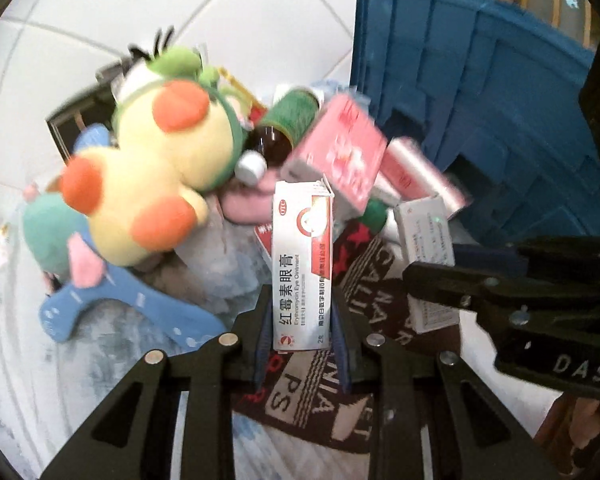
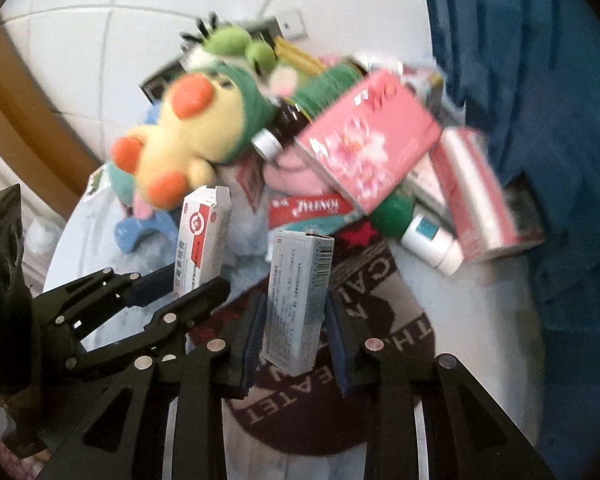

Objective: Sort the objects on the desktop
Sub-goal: 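Grasp the white-red ointment box with the left gripper while the right gripper grasps a white medicine box, then carry both medicine boxes over the blue bin and release them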

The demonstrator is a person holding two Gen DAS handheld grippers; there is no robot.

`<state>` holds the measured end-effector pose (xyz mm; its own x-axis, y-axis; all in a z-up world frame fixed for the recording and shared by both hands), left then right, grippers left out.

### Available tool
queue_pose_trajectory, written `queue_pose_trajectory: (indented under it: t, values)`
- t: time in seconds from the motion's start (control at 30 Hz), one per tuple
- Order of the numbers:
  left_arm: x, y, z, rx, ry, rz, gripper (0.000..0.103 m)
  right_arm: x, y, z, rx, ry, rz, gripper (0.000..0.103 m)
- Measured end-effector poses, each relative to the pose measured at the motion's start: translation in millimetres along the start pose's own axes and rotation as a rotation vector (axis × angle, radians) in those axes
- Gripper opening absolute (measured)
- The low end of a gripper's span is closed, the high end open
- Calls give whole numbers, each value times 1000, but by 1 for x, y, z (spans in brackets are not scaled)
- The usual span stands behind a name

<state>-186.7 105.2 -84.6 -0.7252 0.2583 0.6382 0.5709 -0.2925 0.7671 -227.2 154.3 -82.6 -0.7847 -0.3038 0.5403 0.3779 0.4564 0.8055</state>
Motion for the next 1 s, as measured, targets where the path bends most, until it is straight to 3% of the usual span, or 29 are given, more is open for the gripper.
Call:
queue_pose_trajectory:
  t: [0.27,0.6,1.0]
  values:
    - [1,59,14,8,-16,114,26,0,80,-28,-49,69,149,30]
    - [25,127,63,-34,-83,264,26,-12,178,-41,-137,102,325,30]
    - [95,171,175,-108,-159,359,26,4,304,14,-311,81,494,30]
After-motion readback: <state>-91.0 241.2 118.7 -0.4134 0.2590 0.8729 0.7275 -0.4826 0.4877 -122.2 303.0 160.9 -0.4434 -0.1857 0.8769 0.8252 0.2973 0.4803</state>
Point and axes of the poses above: each gripper's, at about its wrist camera, not at the fingertips, and y roughly against the way its jaws point, z to its right, x to its top, the point moved 1 cm from there along -y, roughly the way its jaws point, and after that the axes turned 3 degrees about y, right-handed, at the moved point
